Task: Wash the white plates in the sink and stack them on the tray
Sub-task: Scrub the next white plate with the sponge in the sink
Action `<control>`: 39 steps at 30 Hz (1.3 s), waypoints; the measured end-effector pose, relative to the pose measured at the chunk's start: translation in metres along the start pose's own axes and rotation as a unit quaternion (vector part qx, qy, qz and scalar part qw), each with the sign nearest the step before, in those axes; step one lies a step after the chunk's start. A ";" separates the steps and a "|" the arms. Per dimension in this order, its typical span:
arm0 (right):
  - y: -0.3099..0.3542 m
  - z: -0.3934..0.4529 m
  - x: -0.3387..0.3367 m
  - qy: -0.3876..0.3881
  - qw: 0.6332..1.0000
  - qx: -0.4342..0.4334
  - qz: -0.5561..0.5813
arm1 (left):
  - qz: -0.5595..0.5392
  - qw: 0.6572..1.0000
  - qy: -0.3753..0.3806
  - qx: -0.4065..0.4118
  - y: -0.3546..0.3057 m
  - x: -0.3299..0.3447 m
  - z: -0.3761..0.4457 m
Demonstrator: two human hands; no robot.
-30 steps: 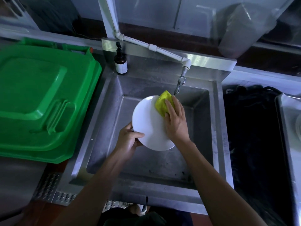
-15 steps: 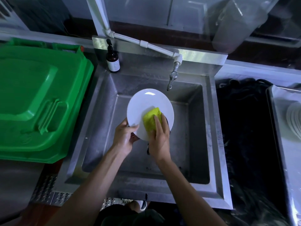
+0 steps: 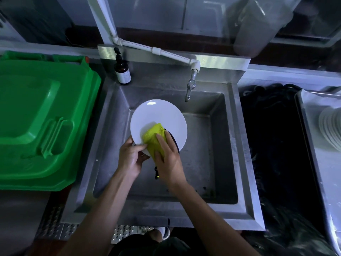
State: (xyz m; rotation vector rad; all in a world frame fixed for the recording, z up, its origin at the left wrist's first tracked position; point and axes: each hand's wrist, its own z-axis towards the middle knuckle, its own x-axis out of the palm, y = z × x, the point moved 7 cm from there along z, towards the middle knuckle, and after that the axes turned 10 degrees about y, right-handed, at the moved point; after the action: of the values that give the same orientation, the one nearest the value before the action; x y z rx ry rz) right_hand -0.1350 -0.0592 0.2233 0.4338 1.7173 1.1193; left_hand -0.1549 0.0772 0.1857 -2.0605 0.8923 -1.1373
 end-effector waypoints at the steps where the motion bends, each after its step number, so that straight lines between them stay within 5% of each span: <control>1: -0.002 -0.002 -0.001 0.000 1.000 0.001 -0.009 | 0.004 1.000 -0.003 0.001 -0.001 -0.001 0.000; 16: -0.039 0.029 -0.064 -0.048 0.995 0.051 -0.077 | 0.095 0.995 0.006 -0.029 -0.004 -0.006 -0.009; 29: -0.002 0.059 -0.069 -0.041 0.994 -0.043 -0.093 | 0.136 0.985 0.065 -0.079 0.006 0.014 -0.019; 39: 0.030 0.048 -0.030 0.045 0.991 -0.104 -0.075 | 0.160 0.982 0.086 -0.053 -0.004 0.016 -0.013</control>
State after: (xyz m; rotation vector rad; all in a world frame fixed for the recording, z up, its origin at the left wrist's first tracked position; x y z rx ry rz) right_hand -0.0862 -0.0430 0.2612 0.1249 1.6590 1.2078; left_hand -0.1590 0.0645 0.2020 -1.8335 1.3409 -1.1201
